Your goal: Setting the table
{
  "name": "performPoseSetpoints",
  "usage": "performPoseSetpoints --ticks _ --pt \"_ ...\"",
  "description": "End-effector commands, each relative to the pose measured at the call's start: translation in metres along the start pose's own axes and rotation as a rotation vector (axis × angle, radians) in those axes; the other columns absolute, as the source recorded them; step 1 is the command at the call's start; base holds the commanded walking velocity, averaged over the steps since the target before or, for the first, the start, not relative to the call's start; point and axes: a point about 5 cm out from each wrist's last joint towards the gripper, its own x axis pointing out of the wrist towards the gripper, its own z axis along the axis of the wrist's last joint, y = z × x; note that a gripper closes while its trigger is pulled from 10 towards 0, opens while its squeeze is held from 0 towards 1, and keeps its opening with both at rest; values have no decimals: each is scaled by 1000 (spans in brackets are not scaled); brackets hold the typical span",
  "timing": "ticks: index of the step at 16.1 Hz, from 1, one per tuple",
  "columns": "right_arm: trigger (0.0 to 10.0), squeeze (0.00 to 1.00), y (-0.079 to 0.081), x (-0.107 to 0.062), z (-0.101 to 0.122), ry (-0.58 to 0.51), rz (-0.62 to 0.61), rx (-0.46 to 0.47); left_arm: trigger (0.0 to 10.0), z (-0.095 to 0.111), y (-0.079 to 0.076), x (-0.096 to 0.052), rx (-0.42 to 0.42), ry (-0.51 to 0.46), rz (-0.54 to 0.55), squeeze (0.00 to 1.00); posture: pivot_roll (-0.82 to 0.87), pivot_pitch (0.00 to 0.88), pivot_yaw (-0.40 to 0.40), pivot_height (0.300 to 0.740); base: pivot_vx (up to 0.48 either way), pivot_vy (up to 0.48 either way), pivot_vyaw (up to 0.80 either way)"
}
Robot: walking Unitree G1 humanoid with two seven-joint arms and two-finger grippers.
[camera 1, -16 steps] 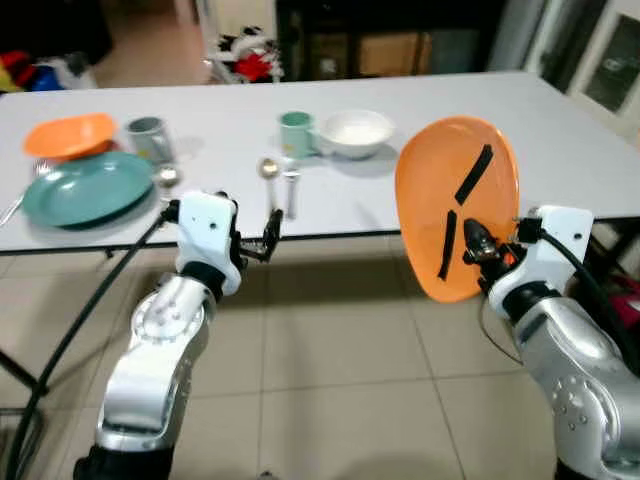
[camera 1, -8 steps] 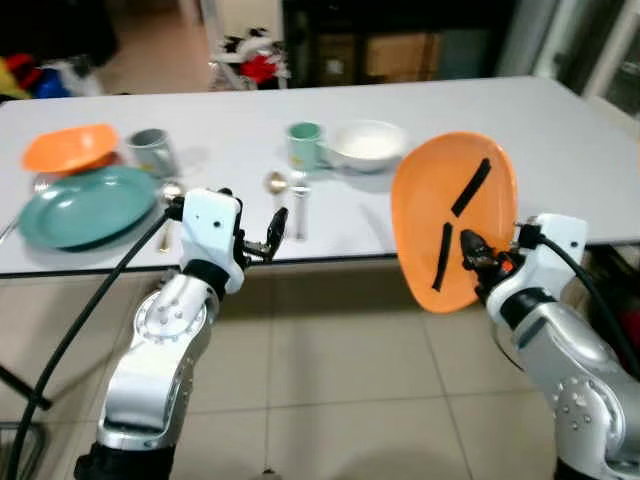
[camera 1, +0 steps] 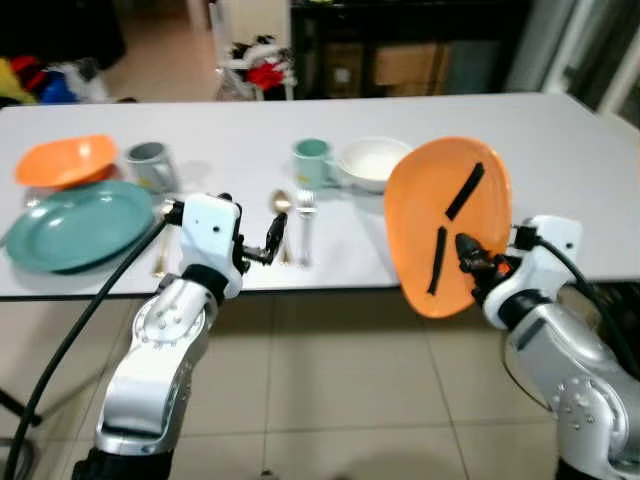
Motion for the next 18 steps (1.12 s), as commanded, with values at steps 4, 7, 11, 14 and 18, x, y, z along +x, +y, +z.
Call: performPoseSetpoints --ticks 4,7,11,14,18 --pt "10000 0 6 -1 10 -31 56 -12 10000 0 3 0 1 -8 11 0 57 0 11 740 373 0 0" --pt "10000 0 9 -1 6 6 126 52 10000 -2 4 -1 8 0 -3 0 62 0 6 740 102 0 0" --pt "10000 0 0 1 -5 72 163 298 10000 -4 -10 -5 77 14 -275 0 85 0 6 740 0 0 0" --pt "10000 0 -1 5 -14 111 184 521 10000 -2 -13 -7 97 21 -363 0 95 0 15 740 0 0 0" --pt "10000 0 -9 13 -22 133 113 755 10000 -1 -13 -12 100 31 -429 0 91 0 36 740 0 0 0"
